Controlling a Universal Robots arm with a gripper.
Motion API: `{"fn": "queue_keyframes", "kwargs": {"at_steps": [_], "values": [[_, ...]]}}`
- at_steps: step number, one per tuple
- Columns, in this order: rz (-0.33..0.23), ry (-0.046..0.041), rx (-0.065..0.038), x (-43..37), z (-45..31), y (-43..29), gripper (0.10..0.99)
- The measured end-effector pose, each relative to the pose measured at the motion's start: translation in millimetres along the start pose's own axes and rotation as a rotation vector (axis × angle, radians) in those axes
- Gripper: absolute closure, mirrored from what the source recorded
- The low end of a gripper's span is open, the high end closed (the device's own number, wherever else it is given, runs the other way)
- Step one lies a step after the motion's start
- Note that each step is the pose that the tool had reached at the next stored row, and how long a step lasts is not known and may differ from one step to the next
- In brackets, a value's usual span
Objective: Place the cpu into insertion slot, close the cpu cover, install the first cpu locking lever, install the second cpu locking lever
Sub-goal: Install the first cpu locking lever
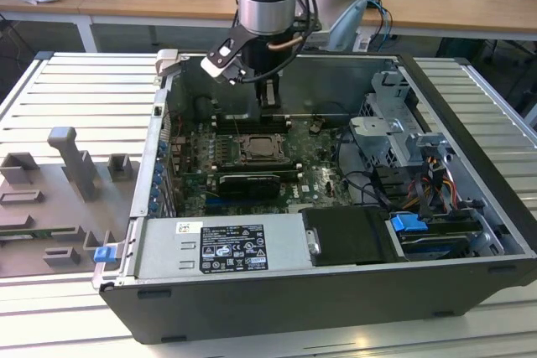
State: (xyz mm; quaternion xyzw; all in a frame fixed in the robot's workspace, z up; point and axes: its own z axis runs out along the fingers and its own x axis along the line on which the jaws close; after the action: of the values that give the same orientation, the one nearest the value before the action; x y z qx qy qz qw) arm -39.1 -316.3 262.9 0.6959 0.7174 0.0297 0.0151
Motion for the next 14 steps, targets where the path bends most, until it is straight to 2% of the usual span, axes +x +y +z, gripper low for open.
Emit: {"fn": "queue_keyframes", "kwargs": {"at_steps": [6, 14], "values": [[0.0, -0.0001, 0.0, 0.0, -1.5, 0.1, 0.98], [0.0, 0.0001, 0.0, 0.2, -9.4, 0.6, 0.98]]}}
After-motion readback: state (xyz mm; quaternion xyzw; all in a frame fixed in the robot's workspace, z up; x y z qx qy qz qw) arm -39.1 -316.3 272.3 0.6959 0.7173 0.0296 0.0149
